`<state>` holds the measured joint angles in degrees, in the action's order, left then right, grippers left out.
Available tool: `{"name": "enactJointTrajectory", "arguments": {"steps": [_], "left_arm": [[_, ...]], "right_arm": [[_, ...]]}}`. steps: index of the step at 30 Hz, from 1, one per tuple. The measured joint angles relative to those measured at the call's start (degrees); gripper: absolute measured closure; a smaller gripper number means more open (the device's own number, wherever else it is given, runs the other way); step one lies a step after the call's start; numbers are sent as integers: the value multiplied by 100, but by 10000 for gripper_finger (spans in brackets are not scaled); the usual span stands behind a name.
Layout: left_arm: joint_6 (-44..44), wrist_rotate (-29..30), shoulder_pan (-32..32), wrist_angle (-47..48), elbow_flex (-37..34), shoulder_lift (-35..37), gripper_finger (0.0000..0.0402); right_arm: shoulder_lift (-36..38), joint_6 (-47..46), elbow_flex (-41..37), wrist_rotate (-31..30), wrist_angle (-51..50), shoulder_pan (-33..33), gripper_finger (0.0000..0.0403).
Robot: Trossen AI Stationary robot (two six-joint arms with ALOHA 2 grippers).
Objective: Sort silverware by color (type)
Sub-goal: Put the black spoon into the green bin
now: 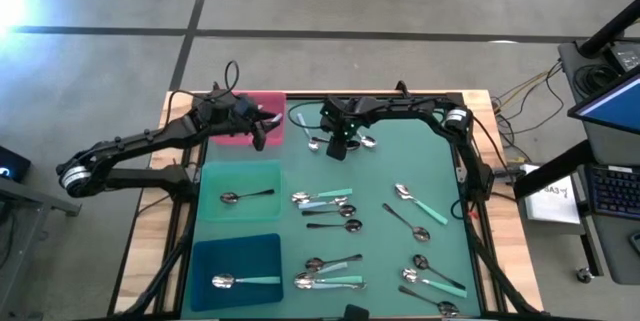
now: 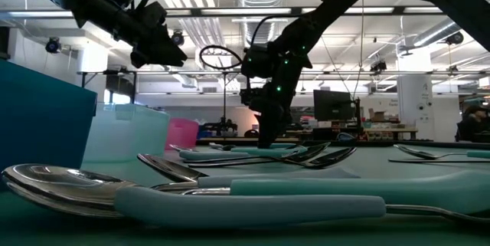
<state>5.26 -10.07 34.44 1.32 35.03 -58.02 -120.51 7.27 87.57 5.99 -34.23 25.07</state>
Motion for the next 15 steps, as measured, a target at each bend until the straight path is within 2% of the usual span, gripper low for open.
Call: {"name": "enactJointTrajectory", "arguments": {"steps": [5,15], "left_arm": [[50,0,0,0,0,0,263],[131,-31,0,1,-2,0,263]], "right_arm": [[-78,30,-5,-6,4,7,379],[205,165,67,5,-93,12,393]]}}
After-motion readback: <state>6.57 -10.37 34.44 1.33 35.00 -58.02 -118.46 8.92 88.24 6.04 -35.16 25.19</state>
